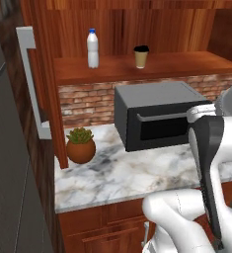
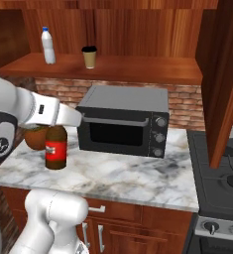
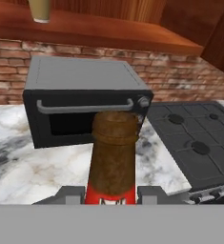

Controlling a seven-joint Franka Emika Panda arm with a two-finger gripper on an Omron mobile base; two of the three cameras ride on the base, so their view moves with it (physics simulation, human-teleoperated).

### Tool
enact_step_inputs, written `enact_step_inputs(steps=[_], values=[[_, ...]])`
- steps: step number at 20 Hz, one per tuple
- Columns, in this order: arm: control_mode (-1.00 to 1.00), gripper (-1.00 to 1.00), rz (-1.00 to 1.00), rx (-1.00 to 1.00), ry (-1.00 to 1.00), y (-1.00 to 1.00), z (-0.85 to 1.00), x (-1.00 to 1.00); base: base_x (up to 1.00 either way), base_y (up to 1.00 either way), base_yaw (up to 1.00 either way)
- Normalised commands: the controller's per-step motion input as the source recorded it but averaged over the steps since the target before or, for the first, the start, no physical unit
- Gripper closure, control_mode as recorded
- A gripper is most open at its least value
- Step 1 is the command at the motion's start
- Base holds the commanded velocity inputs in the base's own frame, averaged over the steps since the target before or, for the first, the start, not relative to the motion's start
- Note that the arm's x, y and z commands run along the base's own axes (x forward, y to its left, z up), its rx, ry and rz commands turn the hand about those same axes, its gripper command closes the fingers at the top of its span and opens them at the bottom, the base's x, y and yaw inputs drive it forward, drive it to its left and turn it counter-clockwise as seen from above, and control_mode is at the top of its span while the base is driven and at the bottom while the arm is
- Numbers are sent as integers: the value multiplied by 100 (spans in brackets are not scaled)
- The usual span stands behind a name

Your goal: Sort all alcoholic drinks to one cabinet, and non-alcoholic drinks to the other.

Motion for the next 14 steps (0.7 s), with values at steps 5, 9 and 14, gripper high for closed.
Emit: enact_step_inputs(steps=[5, 9, 14], values=[[-100, 100, 5, 1, 0, 12, 3, -15, 0, 0, 0], [-100, 100, 0, 0, 0, 0, 0, -3, 0, 0, 0], [100, 100, 0, 0, 0, 0, 0, -5, -24, 0, 0]])
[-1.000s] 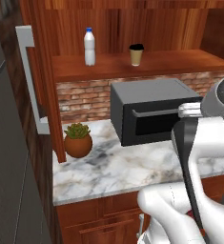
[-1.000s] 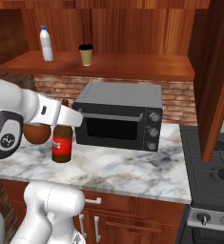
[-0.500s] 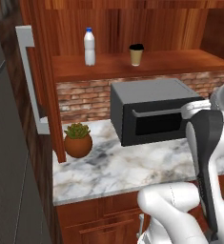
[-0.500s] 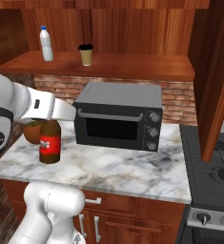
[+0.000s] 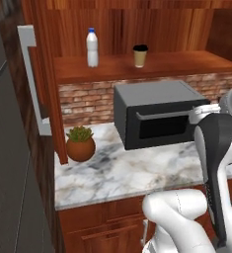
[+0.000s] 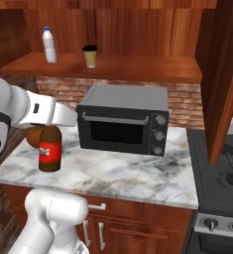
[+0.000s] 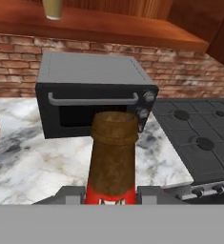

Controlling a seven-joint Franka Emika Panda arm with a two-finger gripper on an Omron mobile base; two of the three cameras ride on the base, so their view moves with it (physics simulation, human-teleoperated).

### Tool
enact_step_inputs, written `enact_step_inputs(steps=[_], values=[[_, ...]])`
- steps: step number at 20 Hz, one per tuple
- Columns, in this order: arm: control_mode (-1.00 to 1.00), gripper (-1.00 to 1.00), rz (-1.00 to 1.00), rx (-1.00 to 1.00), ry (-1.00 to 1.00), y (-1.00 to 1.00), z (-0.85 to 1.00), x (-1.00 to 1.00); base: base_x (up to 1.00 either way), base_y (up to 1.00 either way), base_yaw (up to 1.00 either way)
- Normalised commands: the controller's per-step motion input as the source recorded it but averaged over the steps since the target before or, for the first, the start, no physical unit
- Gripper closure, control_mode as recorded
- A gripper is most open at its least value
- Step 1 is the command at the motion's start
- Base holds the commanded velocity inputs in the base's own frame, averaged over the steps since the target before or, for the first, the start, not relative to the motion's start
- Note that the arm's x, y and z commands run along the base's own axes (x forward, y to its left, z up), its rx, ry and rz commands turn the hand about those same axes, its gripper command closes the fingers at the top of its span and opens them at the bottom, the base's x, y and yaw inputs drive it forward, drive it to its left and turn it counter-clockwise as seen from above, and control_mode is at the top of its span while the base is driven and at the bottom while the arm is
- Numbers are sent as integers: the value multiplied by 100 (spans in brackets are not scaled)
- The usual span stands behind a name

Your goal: Sort all alcoholic drinks to one cabinet, and non-alcoholic drinks to the other.

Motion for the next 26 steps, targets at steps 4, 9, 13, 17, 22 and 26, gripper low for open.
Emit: enact_step_inputs(steps=[4, 9, 13, 17, 22, 26], values=[[100, 100, 0, 0, 0, 0, 0, 0, -100, -30, 0], [100, 100, 0, 0, 0, 0, 0, 0, -100, -35, 0], [100, 100, 0, 0, 0, 0, 0, 0, -75, -53, 0], [100, 100, 0, 0, 0, 0, 0, 0, -3, -100, 0], [100, 100, 0, 0, 0, 0, 0, 0, 14, -100, 0], [100, 100, 0, 0, 0, 0, 0, 0, 25, -100, 0]])
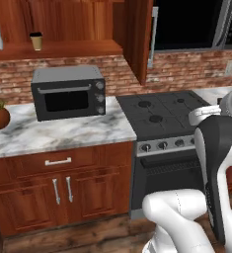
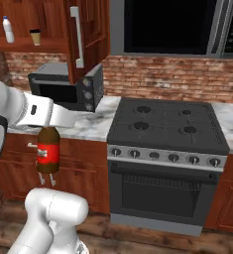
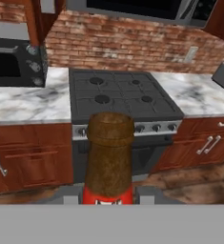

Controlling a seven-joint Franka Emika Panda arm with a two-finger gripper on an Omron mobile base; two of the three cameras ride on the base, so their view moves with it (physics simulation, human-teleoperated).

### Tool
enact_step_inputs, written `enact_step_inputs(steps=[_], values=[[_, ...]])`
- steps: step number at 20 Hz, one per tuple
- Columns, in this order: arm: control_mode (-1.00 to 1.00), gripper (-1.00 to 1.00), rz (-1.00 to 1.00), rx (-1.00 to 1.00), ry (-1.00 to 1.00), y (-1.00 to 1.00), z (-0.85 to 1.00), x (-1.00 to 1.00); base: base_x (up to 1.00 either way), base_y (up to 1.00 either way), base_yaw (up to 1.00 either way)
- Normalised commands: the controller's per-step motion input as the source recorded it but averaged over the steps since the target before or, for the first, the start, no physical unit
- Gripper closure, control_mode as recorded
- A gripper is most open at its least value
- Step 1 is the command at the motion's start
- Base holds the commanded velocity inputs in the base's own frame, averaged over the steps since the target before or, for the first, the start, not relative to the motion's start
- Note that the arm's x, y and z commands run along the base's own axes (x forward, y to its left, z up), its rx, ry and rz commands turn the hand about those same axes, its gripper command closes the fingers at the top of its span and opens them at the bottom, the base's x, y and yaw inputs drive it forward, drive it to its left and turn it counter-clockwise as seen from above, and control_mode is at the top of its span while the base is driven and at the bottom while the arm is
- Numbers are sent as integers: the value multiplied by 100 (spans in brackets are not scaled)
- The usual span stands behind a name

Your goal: Sort all alcoholic drinks to one cabinet, and non-alcoholic drinks to the other.

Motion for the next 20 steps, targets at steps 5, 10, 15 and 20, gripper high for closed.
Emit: enact_step_inputs(steps=[5, 10, 15, 20], values=[[100, 100, 0, 0, 0, 0, 0, 0, 23, -100, 0], [100, 100, 0, 0, 0, 0, 0, 0, 27, -100, 0], [100, 100, 0, 0, 0, 0, 0, 0, 27, -100, 0], [100, 100, 0, 0, 0, 0, 0, 0, 28, -100, 0]])
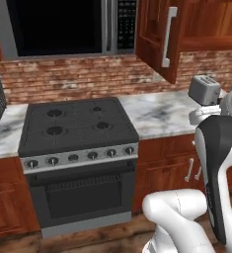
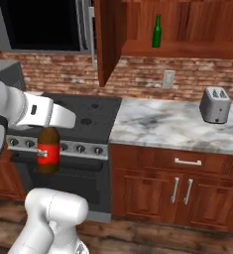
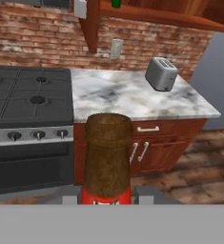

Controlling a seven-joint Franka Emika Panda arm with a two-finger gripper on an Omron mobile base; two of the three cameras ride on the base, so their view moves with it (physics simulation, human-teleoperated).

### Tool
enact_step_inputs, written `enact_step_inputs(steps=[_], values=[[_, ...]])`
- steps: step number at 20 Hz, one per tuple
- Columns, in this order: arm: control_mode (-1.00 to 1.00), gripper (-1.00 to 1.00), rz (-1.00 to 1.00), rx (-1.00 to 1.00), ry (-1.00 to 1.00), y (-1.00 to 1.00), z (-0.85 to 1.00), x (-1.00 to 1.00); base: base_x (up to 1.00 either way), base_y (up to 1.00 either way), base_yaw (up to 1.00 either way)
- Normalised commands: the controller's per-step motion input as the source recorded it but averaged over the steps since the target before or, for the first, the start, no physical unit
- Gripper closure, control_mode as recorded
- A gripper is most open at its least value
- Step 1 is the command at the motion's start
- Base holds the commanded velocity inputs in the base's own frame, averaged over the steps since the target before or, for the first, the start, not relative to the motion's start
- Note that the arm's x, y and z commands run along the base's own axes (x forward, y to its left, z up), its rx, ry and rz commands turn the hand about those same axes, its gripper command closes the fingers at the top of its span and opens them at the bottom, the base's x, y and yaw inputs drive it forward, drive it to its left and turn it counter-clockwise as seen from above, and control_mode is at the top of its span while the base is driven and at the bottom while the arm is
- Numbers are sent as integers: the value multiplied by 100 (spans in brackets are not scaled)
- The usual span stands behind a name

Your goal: Sort all alcoholic drinks to one cabinet, and non-alcoholic drinks to the other.

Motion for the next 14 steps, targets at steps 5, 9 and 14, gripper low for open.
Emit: enact_step_inputs(steps=[5, 9, 14], values=[[100, 100, 0, 0, 0, 0, 0, 0, 37, -100, 1], [100, 100, 0, 0, 0, 0, 0, 0, 51, -100, 3], [100, 100, 0, 0, 0, 0, 0, 0, 75, -85, 5]])
